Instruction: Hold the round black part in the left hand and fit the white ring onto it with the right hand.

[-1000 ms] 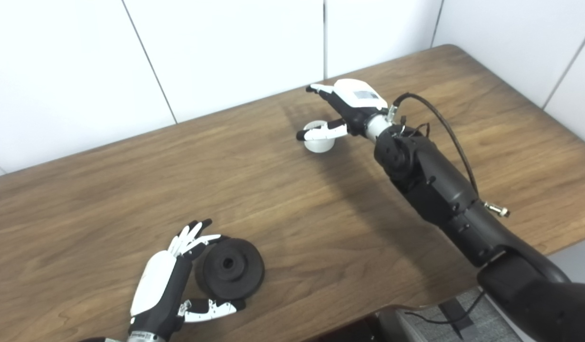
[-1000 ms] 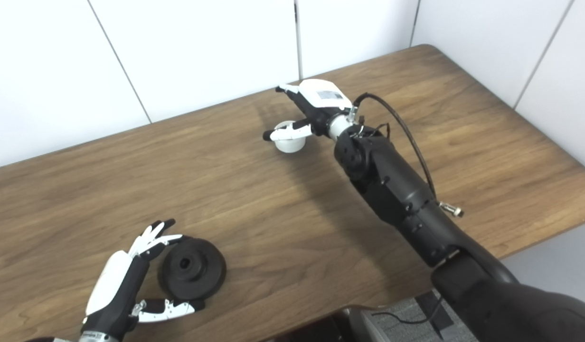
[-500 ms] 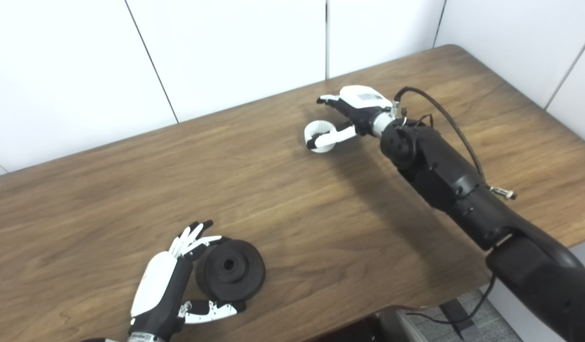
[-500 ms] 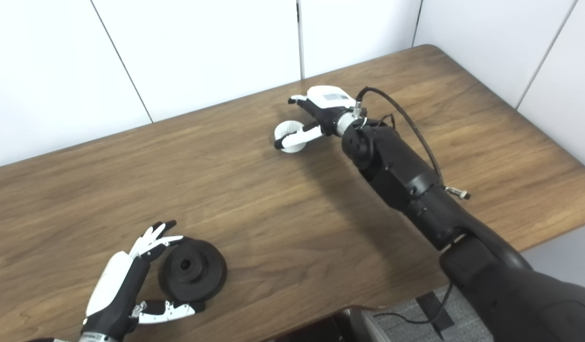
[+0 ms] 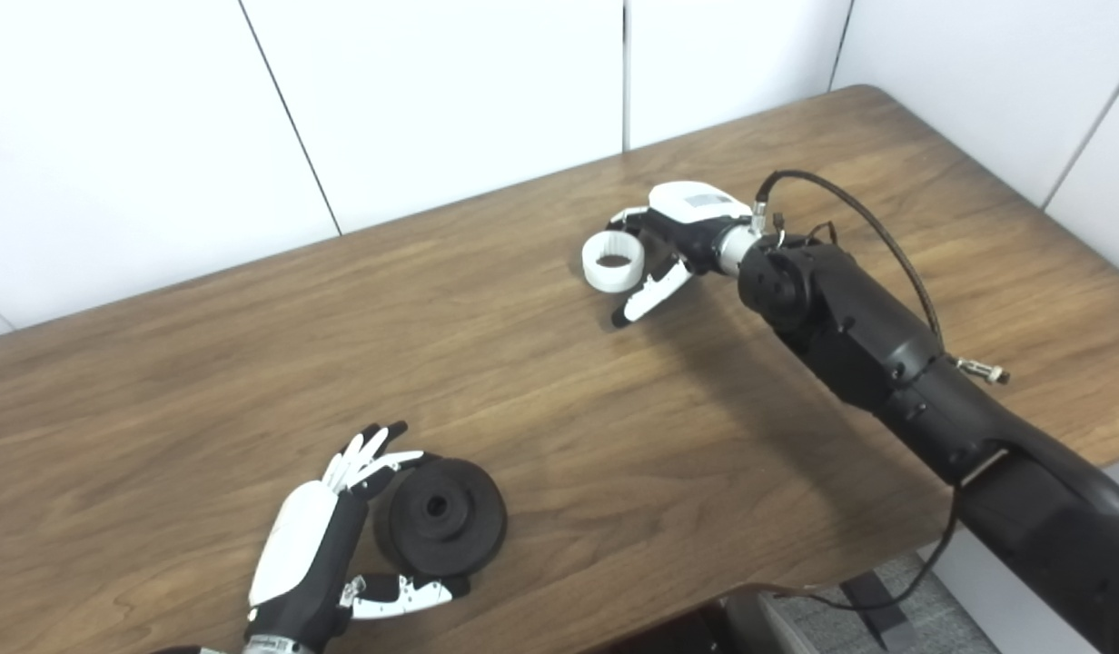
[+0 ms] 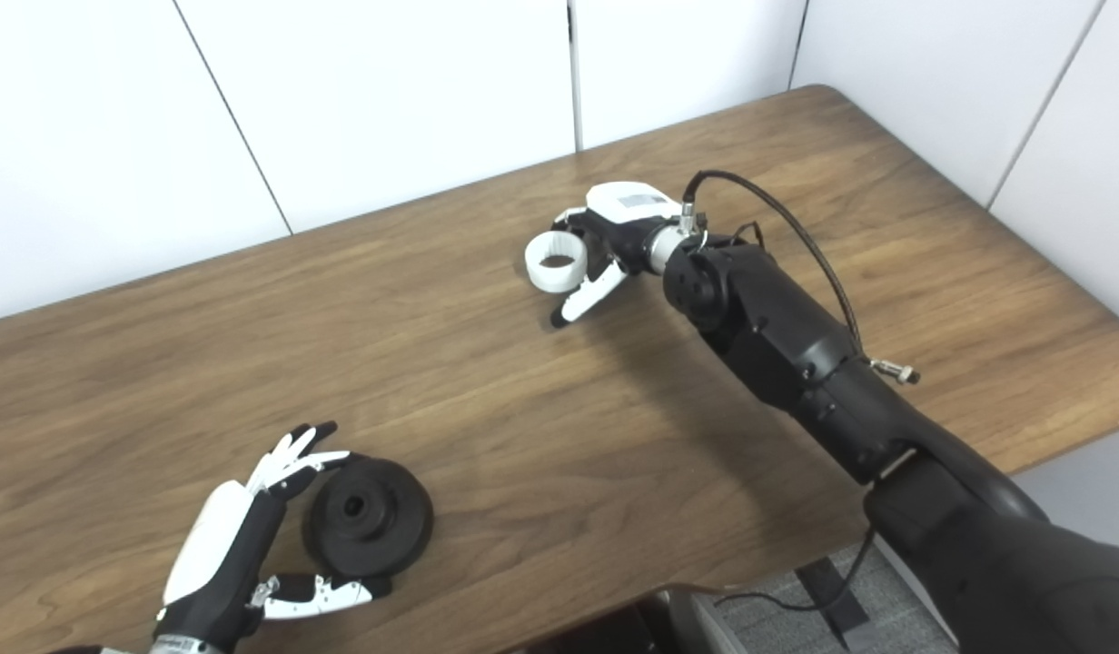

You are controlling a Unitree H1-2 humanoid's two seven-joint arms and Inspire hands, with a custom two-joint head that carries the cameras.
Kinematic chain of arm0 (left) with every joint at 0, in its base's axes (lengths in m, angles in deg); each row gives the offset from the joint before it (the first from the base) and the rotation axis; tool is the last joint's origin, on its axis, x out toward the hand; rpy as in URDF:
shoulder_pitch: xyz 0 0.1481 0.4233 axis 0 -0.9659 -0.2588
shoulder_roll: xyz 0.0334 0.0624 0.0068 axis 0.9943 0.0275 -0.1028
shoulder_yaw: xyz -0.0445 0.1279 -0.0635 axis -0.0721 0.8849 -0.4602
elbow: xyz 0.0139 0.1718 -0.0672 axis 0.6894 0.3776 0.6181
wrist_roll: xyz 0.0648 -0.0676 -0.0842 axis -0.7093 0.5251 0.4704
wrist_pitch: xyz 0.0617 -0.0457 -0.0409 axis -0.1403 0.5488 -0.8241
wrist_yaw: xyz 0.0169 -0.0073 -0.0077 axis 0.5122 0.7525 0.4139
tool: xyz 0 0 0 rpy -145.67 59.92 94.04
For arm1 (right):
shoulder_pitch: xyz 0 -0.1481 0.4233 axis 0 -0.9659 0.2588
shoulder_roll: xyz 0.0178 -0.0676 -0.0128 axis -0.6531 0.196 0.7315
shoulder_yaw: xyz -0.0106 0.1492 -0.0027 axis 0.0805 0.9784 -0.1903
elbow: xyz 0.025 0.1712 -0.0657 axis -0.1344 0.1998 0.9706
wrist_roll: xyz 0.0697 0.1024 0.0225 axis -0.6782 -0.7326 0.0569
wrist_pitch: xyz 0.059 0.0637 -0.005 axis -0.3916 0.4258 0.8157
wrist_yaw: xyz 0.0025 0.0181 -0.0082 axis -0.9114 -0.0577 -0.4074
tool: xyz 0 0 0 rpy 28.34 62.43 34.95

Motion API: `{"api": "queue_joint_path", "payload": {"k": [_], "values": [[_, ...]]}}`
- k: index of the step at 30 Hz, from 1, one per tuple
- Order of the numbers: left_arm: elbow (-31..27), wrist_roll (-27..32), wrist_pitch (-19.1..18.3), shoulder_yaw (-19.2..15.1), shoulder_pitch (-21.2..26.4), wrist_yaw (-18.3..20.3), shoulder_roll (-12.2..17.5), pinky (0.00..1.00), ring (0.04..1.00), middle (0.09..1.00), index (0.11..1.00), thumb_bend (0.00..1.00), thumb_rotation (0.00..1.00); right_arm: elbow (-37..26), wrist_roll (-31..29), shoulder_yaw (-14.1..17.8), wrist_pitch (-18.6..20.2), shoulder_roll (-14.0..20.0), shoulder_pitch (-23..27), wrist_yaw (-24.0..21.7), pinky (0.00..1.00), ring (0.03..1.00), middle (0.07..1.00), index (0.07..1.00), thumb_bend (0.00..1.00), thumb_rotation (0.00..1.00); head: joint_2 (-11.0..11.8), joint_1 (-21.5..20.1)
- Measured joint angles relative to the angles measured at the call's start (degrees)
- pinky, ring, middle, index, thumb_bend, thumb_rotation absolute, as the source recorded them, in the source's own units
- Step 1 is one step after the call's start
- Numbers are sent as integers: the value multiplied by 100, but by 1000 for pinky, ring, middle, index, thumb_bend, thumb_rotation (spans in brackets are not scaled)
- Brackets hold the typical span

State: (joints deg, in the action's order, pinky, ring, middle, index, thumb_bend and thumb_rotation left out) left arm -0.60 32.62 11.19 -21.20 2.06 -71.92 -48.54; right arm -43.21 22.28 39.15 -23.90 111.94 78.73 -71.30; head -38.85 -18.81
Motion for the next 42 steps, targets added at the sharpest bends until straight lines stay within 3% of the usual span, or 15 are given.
{"api": "queue_joint_path", "payload": {"k": [9, 21, 36, 39, 40, 42], "values": [[-5, -3, -10, 1, 1, 7, 0, 1000, 1000, 957, 492, 520, 79, 0, -47, 49, -114, -2, -28, 122, 851, 827, 762, 777, 822, 388, -18, 35], [-8, -7, -37, 1, 5, 16, -8, 1000, 1000, 957, 492, 520, 78, 163, -93, 128, -389, -182, -186, 861, 764, 725, 661, 701, 788, 346, -53, 70], [-28, -47, -122, 10, 6, 14, -35, 1000, 1000, 961, 492, 520, 78, 253, -74, 237, -388, -595, -355, 1609, 800, 699, 603, 649, 743, 282, -114, 158], [-34, -86, -123, 11, 6, 13, -42, 1000, 1000, 963, 492, 520, 79, 280, -64, 283, -352, -677, -431, 1831, 804, 699, 605, 628, 711, 258, -114, 167], [-37, -97, -126, 10, 6, 13, -46, 1000, 1000, 963, 492, 520, 79, 291, -64, 288, -352, -694, -445, 1891, 803, 691, 592, 548, 594, 194, -123, 176], [-50, -117, -149, 10, 5, 20, -49, 1000, 1000, 965, 493, 520, 79, 318, -70, 311, -361, -770, -457, 2070, 804, 681, 570, 500, 526, 155, -132, 185]]}}
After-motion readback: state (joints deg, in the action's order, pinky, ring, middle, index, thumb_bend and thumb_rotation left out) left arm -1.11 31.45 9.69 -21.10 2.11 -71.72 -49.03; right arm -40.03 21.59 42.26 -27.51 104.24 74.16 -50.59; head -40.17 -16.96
